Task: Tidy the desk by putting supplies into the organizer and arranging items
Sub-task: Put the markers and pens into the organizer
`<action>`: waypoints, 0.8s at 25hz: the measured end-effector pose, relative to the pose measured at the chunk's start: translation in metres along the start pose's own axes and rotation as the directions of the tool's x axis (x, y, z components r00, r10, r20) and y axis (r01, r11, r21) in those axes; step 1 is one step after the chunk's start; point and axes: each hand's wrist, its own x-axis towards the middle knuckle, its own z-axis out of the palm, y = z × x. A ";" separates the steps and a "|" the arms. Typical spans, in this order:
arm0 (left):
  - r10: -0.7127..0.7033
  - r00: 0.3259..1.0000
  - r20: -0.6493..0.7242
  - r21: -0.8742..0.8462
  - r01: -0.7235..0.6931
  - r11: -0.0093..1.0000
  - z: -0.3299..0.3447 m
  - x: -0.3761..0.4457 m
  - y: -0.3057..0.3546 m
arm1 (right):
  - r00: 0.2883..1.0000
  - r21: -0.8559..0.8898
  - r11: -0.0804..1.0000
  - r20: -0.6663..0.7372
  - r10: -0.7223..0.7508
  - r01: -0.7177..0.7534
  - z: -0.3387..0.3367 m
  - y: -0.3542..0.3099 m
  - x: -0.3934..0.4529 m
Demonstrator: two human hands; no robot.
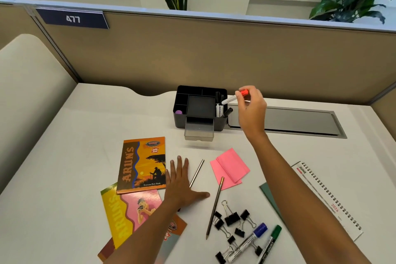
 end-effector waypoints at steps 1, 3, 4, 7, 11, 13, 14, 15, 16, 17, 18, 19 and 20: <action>-0.001 1.000 0.004 0.007 0.001 1.000 0.001 0.000 0.000 | 0.999 -0.017 1.000 0.036 -0.004 0.005 0.006 0.004 0.002; -0.009 1.000 0.011 0.040 0.009 0.999 0.001 0.000 0.000 | 0.994 -0.053 0.998 0.105 -0.008 0.014 0.015 0.010 0.003; -0.019 1.000 0.018 0.066 0.018 0.998 0.000 0.000 0.000 | 0.992 -0.073 0.997 0.130 -0.006 0.015 0.019 0.011 0.003; -0.057 0.997 0.043 0.130 0.051 0.990 -0.004 -0.001 0.005 | 0.984 -0.115 0.993 0.169 0.058 -0.039 0.026 0.014 0.003; -0.082 0.994 0.067 0.183 0.068 0.981 -0.008 -0.001 0.010 | 0.967 -0.220 0.973 0.226 0.117 -0.066 0.037 0.016 0.002; -0.091 0.993 0.077 0.190 0.075 0.979 -0.009 -0.001 0.011 | 0.969 -0.320 0.946 0.244 0.036 0.045 0.041 0.019 0.003; -0.093 0.992 0.083 0.190 0.076 0.979 -0.009 -0.001 0.011 | 0.963 -0.377 0.918 0.269 -0.021 0.125 0.043 0.022 0.002; -0.093 0.992 0.086 0.190 0.075 0.979 -0.009 -0.001 0.011 | 0.950 -0.420 0.887 0.305 -0.063 0.194 0.045 0.024 0.002; -0.092 0.992 0.086 0.188 0.074 0.979 -0.010 -0.002 0.011 | 0.939 -0.439 0.869 0.335 -0.080 0.230 0.045 0.025 0.001; -0.089 0.993 0.083 0.187 0.073 0.980 -0.009 -0.002 0.011 | 0.934 -0.431 0.871 0.348 -0.083 0.238 0.046 0.027 -0.001; -0.088 0.993 0.078 0.186 0.072 0.980 -0.009 -0.003 0.011 | 0.935 -0.402 0.887 0.343 -0.086 0.229 0.045 0.028 -0.003; -0.088 0.993 0.076 0.187 0.073 0.980 -0.010 -0.003 0.010 | 0.941 -0.363 0.907 0.326 -0.092 0.215 0.043 0.030 -0.005; -0.088 0.993 0.078 0.187 0.072 0.980 -0.010 -0.003 0.010 | 0.948 -0.329 0.923 0.302 -0.099 0.201 0.040 0.031 -0.008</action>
